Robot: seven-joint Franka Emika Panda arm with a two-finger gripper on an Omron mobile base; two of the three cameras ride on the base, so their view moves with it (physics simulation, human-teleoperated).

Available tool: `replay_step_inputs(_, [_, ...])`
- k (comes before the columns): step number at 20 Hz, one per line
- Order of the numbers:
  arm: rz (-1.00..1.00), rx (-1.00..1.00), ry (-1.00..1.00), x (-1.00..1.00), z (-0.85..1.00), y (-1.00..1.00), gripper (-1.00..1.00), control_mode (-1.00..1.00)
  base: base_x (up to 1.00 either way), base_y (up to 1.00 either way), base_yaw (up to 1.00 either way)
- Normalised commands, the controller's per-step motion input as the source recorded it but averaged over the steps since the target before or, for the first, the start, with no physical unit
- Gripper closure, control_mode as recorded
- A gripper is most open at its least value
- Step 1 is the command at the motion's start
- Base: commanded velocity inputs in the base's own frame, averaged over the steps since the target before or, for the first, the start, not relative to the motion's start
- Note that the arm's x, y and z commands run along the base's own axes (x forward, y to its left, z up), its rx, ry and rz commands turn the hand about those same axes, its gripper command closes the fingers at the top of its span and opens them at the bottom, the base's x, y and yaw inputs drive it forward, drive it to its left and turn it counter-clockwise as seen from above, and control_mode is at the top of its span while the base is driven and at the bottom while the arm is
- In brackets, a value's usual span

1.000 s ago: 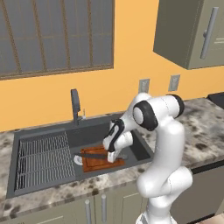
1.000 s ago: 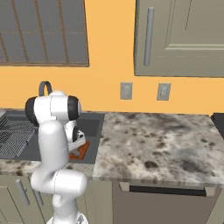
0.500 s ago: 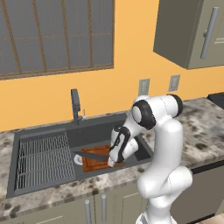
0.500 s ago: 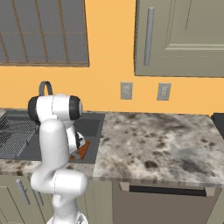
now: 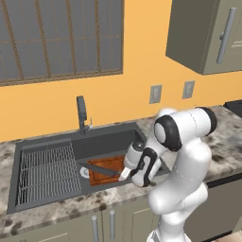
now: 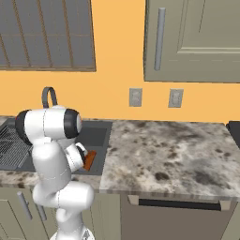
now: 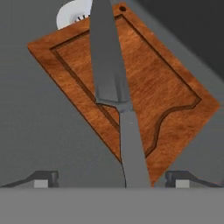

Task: Move the cutting board and knife to the sink. Then move spray from the cabinet to the counter.

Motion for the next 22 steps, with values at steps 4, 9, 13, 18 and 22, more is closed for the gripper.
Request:
replay_step_inputs(4, [-0.07,0.17,0.0,-0.4,1.0,0.0,-1.0,-1.0,0.0,0.0,0.0])
replay_step_inputs(9, [-0.14,0.13,-0.01,-0.1,1.0,0.0,-1.0,-1.0,0.0,0.0,0.0])
replay_step_inputs(13, [-0.15,0.06,-0.02,0.0,1.0,0.0,-1.0,-1.0,0.0,0.0,0.0])
replay_step_inputs(18, [-0.14,0.01,-0.01,0.0,1.0,0.0,-1.0,-1.0,0.0,0.0,0.0])
replay_step_inputs(22, [-0.16,0.0,0.0,-0.16,1.0,0.0,-1.0,-1.0,0.0,0.0,0.0])
